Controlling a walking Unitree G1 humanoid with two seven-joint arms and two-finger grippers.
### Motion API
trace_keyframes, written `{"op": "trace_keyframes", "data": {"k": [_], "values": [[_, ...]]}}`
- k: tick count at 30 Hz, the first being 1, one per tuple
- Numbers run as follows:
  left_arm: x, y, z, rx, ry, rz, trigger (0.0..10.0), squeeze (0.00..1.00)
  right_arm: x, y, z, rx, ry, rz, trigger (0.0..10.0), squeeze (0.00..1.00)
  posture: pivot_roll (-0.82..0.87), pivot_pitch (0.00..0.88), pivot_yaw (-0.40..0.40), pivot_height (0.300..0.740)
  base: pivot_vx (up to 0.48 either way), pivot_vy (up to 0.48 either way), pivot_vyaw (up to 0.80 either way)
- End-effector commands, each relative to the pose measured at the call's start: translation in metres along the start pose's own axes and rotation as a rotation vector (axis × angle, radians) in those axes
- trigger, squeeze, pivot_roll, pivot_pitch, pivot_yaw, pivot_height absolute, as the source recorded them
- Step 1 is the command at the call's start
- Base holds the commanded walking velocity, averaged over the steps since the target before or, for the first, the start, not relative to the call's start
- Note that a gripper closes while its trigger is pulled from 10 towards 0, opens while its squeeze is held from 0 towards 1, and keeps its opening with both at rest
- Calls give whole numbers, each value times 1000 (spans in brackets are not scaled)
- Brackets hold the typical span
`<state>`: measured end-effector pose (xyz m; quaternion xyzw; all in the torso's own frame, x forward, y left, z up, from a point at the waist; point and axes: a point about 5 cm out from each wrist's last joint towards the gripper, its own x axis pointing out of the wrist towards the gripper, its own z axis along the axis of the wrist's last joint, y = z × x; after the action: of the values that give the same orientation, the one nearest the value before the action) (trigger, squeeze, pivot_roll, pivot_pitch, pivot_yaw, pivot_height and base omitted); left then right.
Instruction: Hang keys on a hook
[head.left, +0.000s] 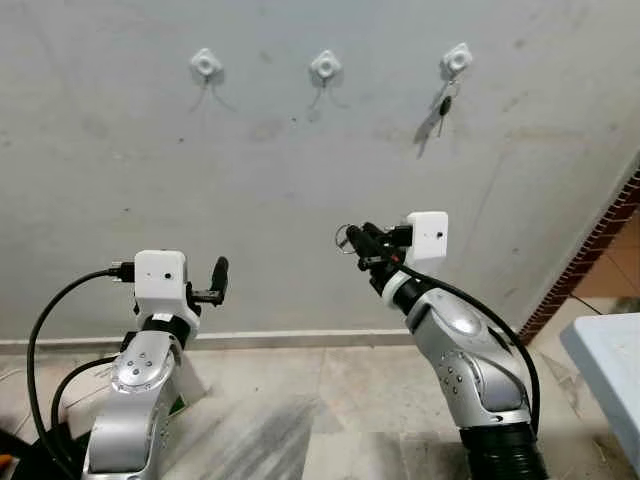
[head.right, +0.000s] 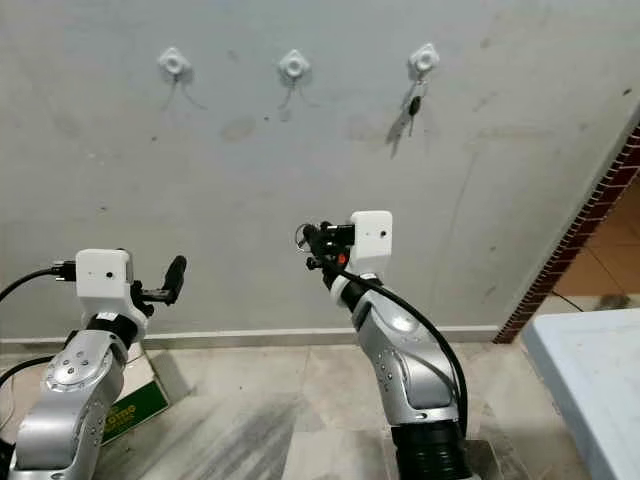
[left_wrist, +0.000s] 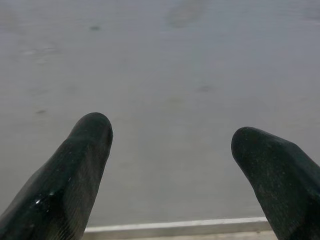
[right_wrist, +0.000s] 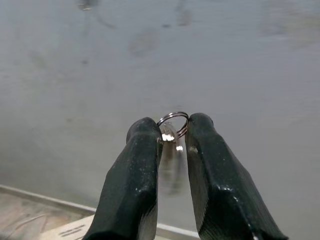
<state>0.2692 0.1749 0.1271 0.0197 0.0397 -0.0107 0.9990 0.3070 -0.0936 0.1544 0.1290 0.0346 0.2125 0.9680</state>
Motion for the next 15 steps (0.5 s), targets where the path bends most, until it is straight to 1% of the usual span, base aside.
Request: {"op": "trace_keyframes", "data": {"k": [1,4,15], "values": [[0,-4,1,-10,-1,-12,10000,0,-1,-4,5,-11,-16,-13,10000,0,53,0,38,740,330,0,0],[-1,-4,1,-11,0,-14,10000,0,-1,-3,5,-14,-16,-12,10000,0,54,0,37,740,333,0,0],[-1,-5,1,-18,1,-17,10000,0,0,-3,5,-23,-13,-4,10000,0,55,0,35,740,337,298,0]]}}
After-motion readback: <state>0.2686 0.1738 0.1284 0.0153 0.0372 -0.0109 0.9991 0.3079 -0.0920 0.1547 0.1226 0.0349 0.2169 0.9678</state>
